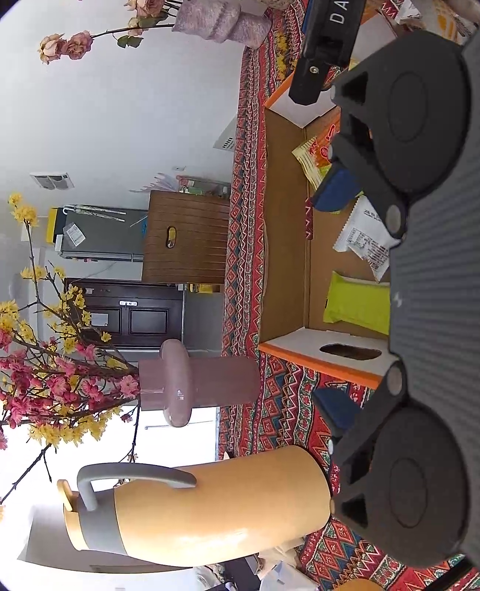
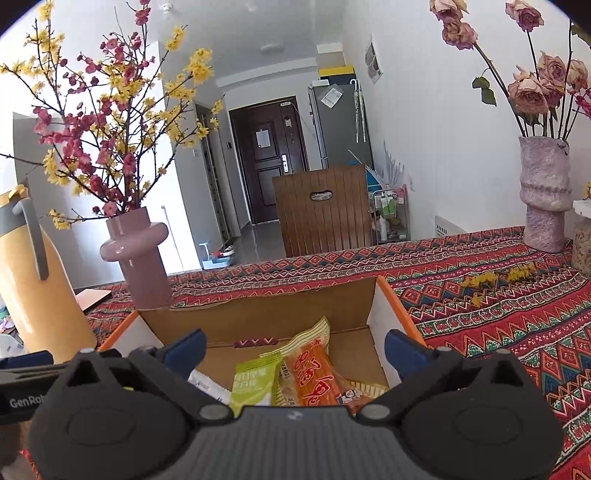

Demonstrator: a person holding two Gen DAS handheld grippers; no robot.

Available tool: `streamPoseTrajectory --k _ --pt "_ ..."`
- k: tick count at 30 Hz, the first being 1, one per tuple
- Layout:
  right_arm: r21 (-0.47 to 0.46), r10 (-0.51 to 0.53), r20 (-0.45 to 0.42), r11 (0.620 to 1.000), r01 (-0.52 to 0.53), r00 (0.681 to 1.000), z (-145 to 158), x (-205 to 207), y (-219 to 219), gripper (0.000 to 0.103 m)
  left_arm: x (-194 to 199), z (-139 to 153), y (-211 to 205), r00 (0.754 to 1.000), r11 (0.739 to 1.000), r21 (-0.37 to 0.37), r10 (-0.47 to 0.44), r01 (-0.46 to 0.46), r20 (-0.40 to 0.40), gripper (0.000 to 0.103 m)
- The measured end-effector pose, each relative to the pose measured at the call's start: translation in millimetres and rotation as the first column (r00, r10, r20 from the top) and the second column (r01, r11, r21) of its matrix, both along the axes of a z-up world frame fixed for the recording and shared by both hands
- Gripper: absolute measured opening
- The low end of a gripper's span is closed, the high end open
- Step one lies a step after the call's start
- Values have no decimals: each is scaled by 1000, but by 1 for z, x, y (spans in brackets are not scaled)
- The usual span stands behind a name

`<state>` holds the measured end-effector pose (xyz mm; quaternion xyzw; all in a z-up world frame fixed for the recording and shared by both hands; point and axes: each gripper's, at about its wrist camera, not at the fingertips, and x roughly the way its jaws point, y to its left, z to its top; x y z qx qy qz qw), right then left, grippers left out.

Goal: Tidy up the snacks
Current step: 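Lower both snacks into the box and open both grippers, then grasp the round cookie packet with the right gripper while the left gripper returns to the pile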

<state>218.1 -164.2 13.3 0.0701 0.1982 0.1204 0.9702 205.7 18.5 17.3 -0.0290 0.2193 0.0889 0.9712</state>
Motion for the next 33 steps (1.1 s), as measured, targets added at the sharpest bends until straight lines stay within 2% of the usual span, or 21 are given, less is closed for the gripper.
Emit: streamPoseTrajectory --k 9,16,24,30,33 --pt "-4 20 96 1000 -20 995 36 -36 -2 103 -27 26 1 998 1000 -3 25 -25 51 103" --pt "-46 28 117 999 -23 993 45 -72 -15 103 -66 32 6 998 1000 7 -1 1 55 103" --pt "-118 47 73 992 -38 996 26 -114 -32 103 -103 12 17 1000 999 27 -24 24 -3 103" --pt "-163 32 -7 986 -33 999 -3 -136 -45 103 -120 -19 26 996 999 15 -38 40 -80 103" --pt "-163 9 -58 986 -19 998 -21 -146 -54 103 -129 -34 32 995 999 -6 -46 46 -94 103"
